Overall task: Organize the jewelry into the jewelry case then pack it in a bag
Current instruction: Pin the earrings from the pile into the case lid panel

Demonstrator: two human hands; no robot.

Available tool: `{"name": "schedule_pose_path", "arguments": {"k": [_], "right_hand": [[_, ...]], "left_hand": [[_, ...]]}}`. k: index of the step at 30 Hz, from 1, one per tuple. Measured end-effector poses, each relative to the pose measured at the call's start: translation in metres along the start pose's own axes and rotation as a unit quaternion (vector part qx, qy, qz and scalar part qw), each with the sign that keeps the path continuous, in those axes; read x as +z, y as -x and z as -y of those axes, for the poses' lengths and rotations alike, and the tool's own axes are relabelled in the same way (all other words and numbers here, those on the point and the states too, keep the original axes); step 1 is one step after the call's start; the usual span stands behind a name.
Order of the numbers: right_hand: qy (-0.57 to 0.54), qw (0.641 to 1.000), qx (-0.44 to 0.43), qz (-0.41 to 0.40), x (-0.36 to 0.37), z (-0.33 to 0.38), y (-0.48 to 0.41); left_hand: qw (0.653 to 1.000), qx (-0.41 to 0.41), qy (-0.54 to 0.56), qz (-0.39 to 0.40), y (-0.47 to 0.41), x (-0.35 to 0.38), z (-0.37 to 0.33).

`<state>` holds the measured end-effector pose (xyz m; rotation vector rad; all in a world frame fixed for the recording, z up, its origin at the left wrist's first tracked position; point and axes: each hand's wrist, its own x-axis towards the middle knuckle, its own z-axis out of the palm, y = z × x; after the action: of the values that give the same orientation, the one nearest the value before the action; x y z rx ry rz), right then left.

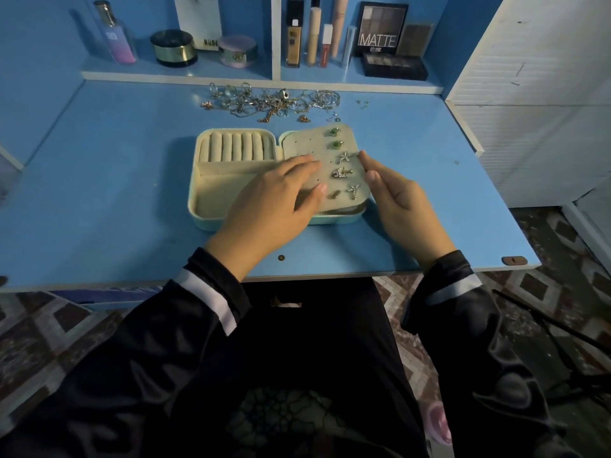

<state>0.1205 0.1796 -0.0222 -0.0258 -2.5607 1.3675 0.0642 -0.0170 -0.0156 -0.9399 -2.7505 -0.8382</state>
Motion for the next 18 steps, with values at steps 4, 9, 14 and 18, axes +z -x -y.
{"name": "schedule_pose_path", "arguments": {"k": [4, 9, 14, 18], "right_hand": [[0.080, 0.997, -0.008, 0.020, 0.008, -0.009, 0.004], [0.106, 0.994, -0.030, 0.015, 0.008, -0.011, 0.002], [0.109, 0.993, -0.043, 0.017, 0.004, -0.014, 0.000], [0.096, 0.994, -0.043, 0.009, -0.004, -0.014, -0.007]], "left_hand": [[0.999, 0.003, -0.032, 0.009, 0.000, 0.004, 0.001], [1.000, 0.003, -0.028, 0.013, 0.000, 0.002, 0.001], [0.997, 0.002, -0.045, 0.057, -0.006, -0.004, 0.001], [0.990, 0.007, -0.053, 0.129, -0.020, -0.016, 0.006]]}}
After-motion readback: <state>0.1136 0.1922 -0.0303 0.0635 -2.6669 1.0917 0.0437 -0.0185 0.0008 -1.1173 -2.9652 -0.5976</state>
